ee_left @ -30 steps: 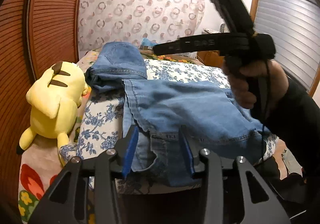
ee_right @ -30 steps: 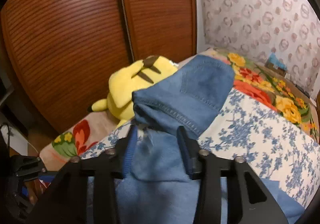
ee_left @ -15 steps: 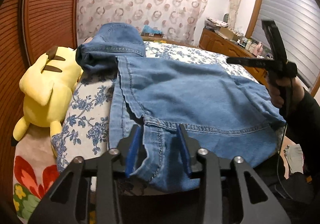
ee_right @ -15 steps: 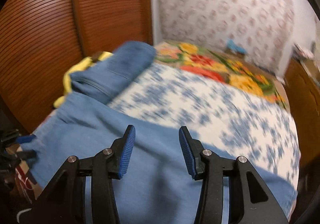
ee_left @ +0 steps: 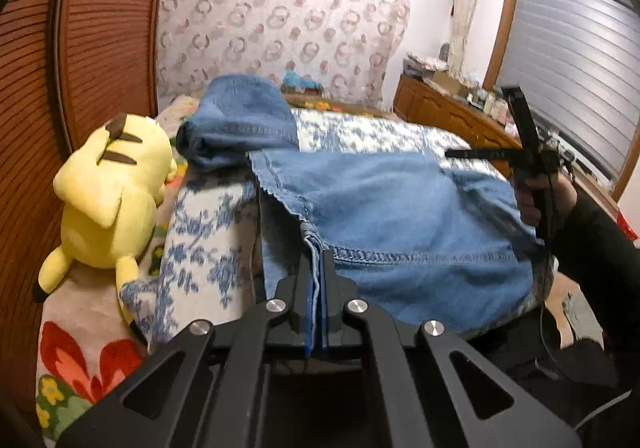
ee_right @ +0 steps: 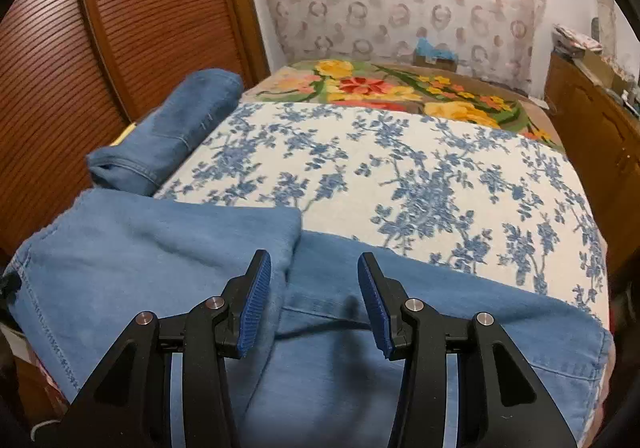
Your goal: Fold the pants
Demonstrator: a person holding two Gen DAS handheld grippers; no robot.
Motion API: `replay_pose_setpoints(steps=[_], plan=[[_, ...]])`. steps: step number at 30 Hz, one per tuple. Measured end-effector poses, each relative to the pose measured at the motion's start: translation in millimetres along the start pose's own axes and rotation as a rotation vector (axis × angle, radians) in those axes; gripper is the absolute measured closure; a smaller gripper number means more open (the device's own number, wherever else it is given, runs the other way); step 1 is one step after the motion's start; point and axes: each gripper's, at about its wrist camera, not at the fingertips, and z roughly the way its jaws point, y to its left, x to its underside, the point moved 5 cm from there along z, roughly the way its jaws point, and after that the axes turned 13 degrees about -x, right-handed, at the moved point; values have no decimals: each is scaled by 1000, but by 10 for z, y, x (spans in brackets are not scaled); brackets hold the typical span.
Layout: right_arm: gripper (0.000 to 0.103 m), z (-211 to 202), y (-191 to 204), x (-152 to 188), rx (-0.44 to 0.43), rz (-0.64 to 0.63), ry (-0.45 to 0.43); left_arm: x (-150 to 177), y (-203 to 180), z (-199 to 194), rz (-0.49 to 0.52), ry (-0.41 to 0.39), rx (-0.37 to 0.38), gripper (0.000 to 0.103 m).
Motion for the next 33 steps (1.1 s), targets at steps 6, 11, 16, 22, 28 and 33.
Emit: replay_pose_setpoints(steps=[6, 11, 16, 22, 28, 33], plan=[[57, 202, 128, -67, -57, 23, 31, 53, 13, 104, -15, 44, -15, 94], [58, 446, 106, -93, -76, 76, 86, 10, 35, 75, -17, 27, -23, 81], [76, 581, 119, -143, -94, 92, 116, -18, 111, 43, -33, 17, -33, 70], [92, 316, 336, -375, -125, 5, -30, -54, 95, 82, -37, 18, -33, 62], [88, 456, 416, -334, -23, -59, 37, -127, -52, 125, -16, 8, -23, 62], [69, 311, 355, -227, 1, -71, 23, -210, -223, 184, 11, -1, -17, 62]])
